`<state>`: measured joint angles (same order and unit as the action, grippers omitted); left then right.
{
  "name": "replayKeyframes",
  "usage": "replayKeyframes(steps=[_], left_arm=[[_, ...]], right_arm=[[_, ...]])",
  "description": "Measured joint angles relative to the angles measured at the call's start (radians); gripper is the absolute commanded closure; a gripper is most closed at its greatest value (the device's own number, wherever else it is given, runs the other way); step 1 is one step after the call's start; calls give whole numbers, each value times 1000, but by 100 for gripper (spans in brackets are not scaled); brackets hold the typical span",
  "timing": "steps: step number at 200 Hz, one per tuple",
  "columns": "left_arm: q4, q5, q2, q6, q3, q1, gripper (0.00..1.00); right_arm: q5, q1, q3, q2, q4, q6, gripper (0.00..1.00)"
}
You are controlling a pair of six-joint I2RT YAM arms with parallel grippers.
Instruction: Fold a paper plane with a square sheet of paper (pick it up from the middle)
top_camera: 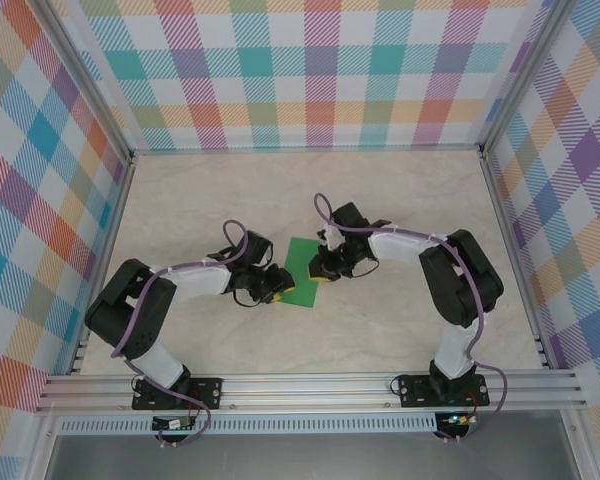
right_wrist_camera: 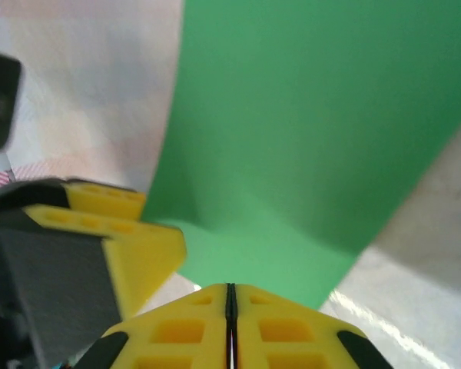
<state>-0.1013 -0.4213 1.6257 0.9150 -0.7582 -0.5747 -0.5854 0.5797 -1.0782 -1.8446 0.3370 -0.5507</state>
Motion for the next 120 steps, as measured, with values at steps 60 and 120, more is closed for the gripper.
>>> replayKeyframes(steps=[60, 120], left_arm=[[0, -1, 4, 0, 0, 0, 72], [-1, -4, 4, 0, -12, 0, 72]], right_arm=[[-98, 5, 87, 0, -66, -17, 100], [-85, 22, 99, -35, -64, 1, 100]])
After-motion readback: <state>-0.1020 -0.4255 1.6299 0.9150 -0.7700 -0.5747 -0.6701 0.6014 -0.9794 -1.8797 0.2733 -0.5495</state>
